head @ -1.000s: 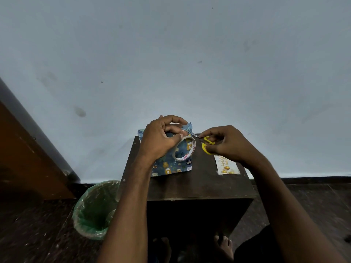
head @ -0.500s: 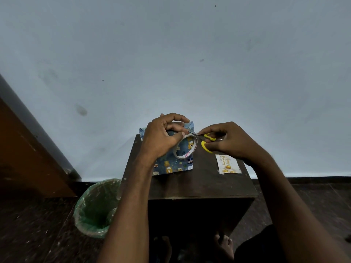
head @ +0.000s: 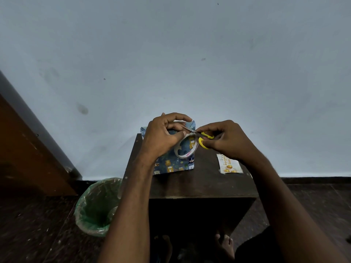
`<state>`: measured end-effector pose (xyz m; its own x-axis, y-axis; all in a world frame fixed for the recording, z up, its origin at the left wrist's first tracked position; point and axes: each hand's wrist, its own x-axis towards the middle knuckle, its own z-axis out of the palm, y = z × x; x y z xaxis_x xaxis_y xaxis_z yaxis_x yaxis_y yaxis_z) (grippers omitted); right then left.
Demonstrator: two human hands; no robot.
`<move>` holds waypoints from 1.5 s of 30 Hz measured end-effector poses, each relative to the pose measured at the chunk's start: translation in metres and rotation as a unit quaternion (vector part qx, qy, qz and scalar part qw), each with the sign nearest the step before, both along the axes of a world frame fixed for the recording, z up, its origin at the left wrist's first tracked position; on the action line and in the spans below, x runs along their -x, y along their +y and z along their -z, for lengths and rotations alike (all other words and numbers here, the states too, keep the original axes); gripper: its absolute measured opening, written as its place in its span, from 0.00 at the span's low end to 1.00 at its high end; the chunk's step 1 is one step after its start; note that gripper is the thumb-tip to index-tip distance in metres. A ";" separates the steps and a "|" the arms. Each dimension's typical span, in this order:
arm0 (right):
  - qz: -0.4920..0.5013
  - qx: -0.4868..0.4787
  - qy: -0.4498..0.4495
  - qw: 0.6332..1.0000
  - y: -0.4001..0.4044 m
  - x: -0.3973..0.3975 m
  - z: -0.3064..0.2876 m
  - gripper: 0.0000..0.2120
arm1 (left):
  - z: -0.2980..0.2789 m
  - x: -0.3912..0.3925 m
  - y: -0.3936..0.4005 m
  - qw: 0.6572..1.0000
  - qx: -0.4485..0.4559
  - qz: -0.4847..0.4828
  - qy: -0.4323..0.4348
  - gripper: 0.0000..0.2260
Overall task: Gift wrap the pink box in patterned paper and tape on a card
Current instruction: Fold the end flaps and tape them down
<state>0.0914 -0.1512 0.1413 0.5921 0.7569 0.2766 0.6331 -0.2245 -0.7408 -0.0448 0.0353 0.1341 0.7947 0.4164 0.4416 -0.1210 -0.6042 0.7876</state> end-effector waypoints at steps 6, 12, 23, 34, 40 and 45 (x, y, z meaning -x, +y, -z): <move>-0.001 0.003 0.016 1.000 0.000 0.000 0.002 0.16 | 0.000 0.000 0.000 1.000 0.023 0.001 -0.004 0.16; 0.005 0.007 0.011 1.000 0.003 0.000 0.004 0.15 | 0.001 0.000 0.000 1.000 0.020 0.001 -0.005 0.16; 0.002 0.011 0.002 1.000 -0.004 -0.007 0.001 0.17 | 0.003 -0.002 0.000 1.000 0.022 0.003 -0.006 0.16; 0.026 0.242 -0.042 0.969 -0.003 -0.016 0.036 0.21 | 0.000 0.001 -0.002 0.999 0.049 -0.006 0.007 0.25; 0.074 0.360 -0.155 0.917 0.019 0.010 0.075 0.13 | 0.000 0.000 0.000 0.998 0.056 -0.004 0.015 0.26; 0.068 0.357 -0.160 0.918 0.024 0.015 0.089 0.12 | 0.001 0.000 0.000 0.997 0.073 0.001 0.010 0.25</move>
<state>0.0769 -0.1277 0.0527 0.6693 0.7381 -0.0848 0.7230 -0.6734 -0.1546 -0.0444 0.0350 0.1328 0.8037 0.4727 0.3614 -0.1065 -0.4832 0.8690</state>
